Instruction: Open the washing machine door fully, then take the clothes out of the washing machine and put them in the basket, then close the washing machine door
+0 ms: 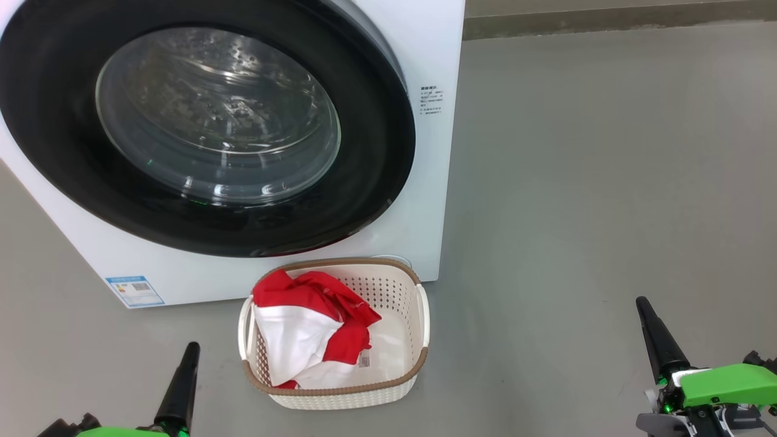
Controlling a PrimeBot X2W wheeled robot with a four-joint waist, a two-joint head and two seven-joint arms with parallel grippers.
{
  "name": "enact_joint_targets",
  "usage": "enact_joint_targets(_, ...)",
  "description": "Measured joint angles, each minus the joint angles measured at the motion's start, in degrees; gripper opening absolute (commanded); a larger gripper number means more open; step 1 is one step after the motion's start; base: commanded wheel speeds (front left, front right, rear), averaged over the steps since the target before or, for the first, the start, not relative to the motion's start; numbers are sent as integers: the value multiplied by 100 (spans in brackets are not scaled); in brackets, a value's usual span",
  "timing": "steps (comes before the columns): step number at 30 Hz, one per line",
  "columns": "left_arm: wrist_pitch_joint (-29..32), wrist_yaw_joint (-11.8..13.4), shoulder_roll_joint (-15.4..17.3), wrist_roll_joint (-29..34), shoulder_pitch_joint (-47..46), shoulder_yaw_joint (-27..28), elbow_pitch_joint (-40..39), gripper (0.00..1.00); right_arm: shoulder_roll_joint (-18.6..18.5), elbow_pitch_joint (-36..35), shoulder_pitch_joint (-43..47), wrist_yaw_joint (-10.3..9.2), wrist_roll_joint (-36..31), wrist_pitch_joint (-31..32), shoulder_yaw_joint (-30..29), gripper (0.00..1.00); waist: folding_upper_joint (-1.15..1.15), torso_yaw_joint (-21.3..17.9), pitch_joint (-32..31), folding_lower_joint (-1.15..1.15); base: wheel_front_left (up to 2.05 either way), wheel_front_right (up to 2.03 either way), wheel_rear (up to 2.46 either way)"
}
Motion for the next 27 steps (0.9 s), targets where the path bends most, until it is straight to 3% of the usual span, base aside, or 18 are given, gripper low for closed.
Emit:
enact_joint_targets(9, 136, 0, -30, -489, -112, 27, 10, 0, -7, -4, -126, -7, 492, 165, -20, 0, 0, 6, -2, 0, 0, 0, 0)
enact_joint_targets(27, 162, 0, -37, -506, -113, 36, 12, 0, -10, -5, -171, -7, 573, 187, -30, 0, 0, 6, -2, 0, 0, 0, 0)
